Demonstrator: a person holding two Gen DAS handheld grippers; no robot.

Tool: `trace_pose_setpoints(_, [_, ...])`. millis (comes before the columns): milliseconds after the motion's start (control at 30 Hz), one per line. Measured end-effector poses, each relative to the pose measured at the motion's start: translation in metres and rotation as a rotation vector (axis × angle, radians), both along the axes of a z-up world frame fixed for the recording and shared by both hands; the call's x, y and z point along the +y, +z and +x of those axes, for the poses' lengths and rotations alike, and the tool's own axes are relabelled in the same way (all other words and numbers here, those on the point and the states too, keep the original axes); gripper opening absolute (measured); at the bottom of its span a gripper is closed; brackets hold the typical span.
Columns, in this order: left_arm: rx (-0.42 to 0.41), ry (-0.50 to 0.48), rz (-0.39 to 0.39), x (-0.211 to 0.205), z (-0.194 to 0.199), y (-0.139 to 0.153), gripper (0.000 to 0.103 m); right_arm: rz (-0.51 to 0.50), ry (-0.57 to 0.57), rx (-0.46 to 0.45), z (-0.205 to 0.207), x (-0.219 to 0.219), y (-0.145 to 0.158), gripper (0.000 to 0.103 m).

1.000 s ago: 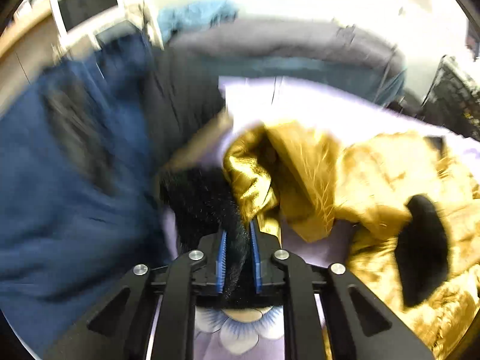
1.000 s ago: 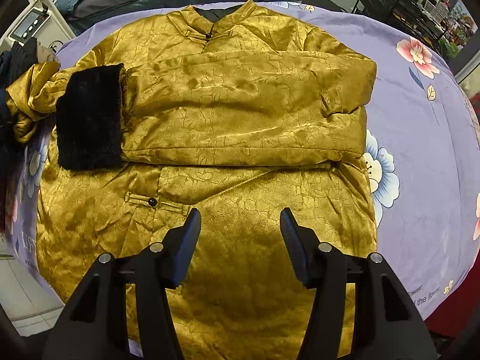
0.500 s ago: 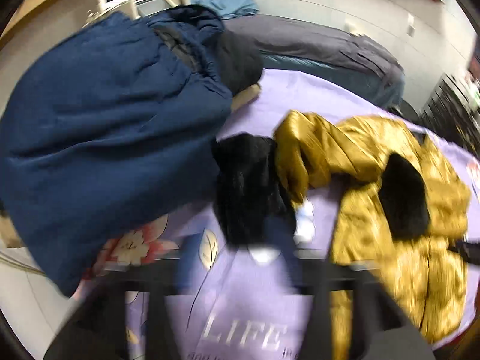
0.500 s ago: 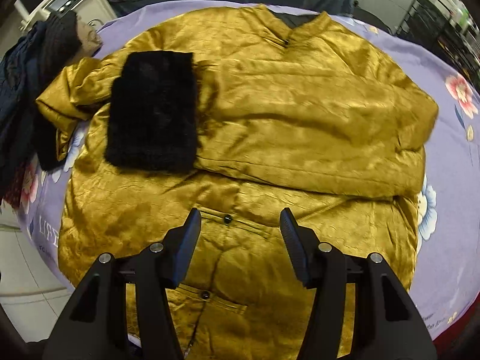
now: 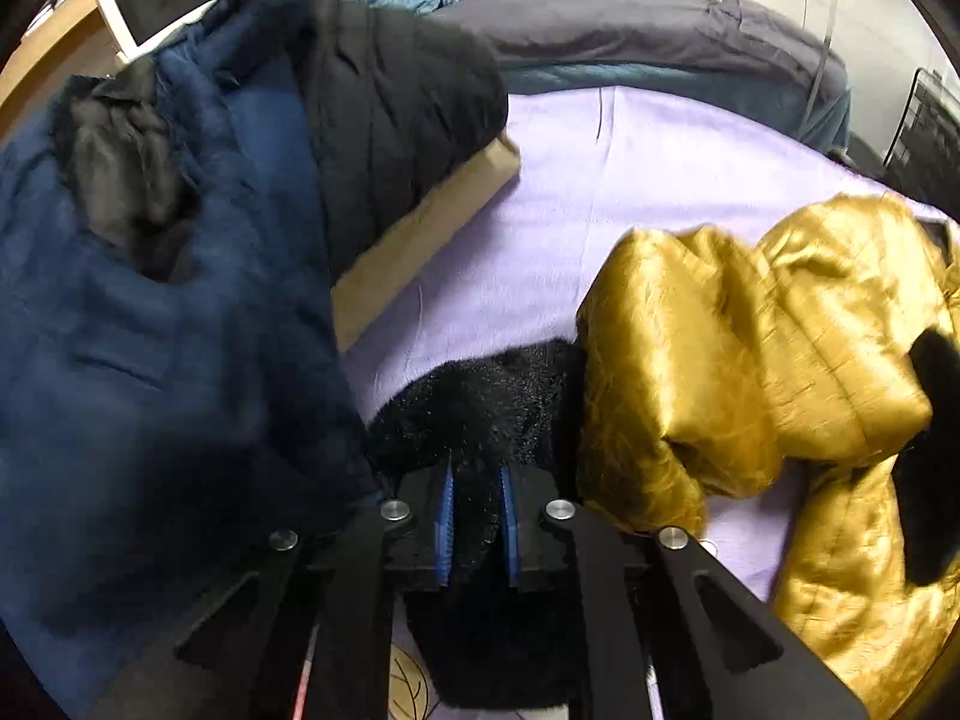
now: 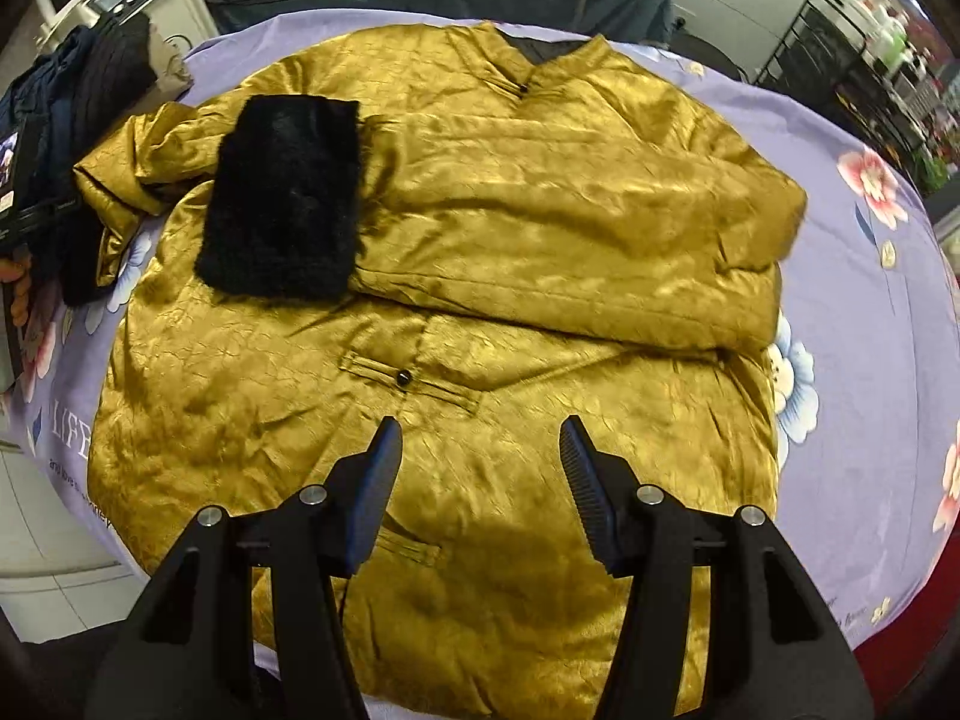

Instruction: Fold large clothes

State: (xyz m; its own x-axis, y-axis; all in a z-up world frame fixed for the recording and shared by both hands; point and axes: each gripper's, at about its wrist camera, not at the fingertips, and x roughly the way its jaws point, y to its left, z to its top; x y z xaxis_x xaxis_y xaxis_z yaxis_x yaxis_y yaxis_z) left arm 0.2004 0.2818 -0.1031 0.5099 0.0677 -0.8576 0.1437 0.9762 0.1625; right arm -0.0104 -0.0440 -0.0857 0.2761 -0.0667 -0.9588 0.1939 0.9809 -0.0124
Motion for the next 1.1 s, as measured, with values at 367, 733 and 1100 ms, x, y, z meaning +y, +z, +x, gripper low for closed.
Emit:
trace_pose_setpoints(367, [-0.144, -0.247, -0.071, -0.019, -0.194, 0.11, 0.007, 0.076, 0.009, -0.014, 0.015, -0.016, -0.009, 0.055])
trace_pose_setpoints(733, [0.262, -0.258, -0.088, -0.046, -0.27, -0.012, 0.007, 0.11, 0.157, -0.007, 0.038, 0.006, -0.01, 0.055])
trace_pose_setpoints(1100, [0.179, 0.212, -0.563, 0.03, -0.236, 0.035, 0.063, 0.131, 0.217, 0.005, 0.043, 0.015, -0.014, 0.055])
